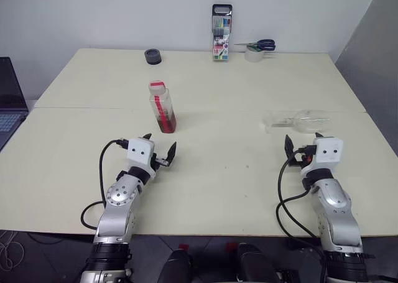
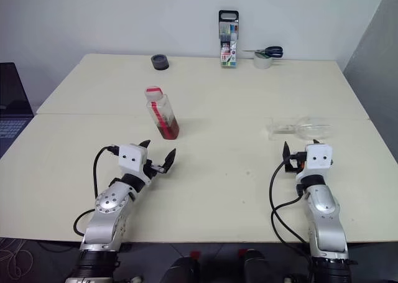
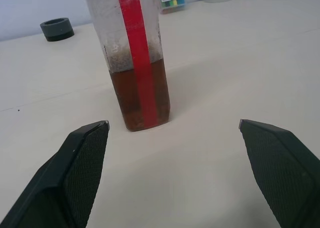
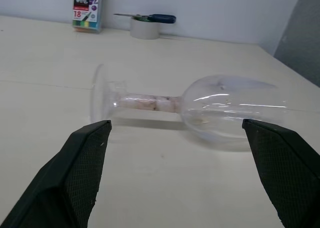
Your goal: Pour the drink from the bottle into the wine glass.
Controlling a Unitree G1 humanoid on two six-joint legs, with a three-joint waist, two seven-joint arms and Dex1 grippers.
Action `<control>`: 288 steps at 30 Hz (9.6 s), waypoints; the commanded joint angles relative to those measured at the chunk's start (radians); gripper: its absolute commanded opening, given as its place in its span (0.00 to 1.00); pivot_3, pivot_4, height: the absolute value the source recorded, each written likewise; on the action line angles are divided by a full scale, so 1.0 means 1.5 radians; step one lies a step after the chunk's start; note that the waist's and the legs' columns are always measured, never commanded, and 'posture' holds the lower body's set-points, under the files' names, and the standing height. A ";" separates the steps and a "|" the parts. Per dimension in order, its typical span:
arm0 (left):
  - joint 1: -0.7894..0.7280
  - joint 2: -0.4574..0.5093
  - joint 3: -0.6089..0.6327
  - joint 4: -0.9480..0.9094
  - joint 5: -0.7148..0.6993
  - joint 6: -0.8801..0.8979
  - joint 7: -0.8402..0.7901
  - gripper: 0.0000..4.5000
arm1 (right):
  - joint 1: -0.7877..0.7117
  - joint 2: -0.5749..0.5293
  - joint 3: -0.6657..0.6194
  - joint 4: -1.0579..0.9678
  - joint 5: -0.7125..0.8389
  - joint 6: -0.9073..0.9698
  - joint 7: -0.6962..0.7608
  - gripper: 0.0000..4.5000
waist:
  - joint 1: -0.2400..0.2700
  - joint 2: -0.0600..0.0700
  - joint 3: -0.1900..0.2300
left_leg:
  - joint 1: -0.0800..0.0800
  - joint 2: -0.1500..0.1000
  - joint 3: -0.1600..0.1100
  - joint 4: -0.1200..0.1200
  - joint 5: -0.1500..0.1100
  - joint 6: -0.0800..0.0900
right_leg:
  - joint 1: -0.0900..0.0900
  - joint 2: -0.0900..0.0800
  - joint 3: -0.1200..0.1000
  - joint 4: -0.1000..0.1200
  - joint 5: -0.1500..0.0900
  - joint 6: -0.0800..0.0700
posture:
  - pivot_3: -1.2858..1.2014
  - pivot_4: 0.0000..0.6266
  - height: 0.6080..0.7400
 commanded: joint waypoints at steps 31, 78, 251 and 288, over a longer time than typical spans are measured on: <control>-0.024 -0.003 -0.007 -0.049 -0.006 0.031 -0.001 0.99 | -0.008 0.001 -0.003 -0.001 -0.003 -0.022 -0.007 1.00 | 0.000 0.000 0.000 | 0.000 0.000 0.000 0.000 0.000 0.000 | 0.000 0.000 0.000 0.000 0.000 0.000 | 0.52 0.24 1.00; -0.260 -0.028 0.014 0.121 0.023 0.086 0.110 0.99 | -0.115 -0.167 0.170 -0.241 0.250 0.245 0.362 1.00 | 0.002 0.000 0.000 | -0.001 0.000 -0.001 0.000 0.000 0.000 | 0.000 0.000 -0.001 -0.001 0.000 0.000 | 0.52 0.24 1.00; -0.545 -0.061 -0.132 0.476 -0.082 -0.080 -0.677 0.39 | -0.195 0.004 0.253 -0.311 0.078 0.359 0.063 0.42 | -0.016 0.001 0.001 | -0.003 -0.001 -0.002 0.001 0.000 0.000 | -0.001 0.000 -0.001 0.000 0.000 0.000 | 0.52 0.24 1.00; -0.578 -0.066 -0.124 0.528 -0.072 -0.110 -0.663 0.38 | -0.210 0.007 0.231 -0.354 0.094 0.427 -0.010 0.96 | -0.016 0.001 0.002 | -0.003 -0.001 -0.002 0.001 0.001 -0.001 | -0.002 0.000 -0.001 0.000 0.000 0.000 | 0.52 0.24 1.00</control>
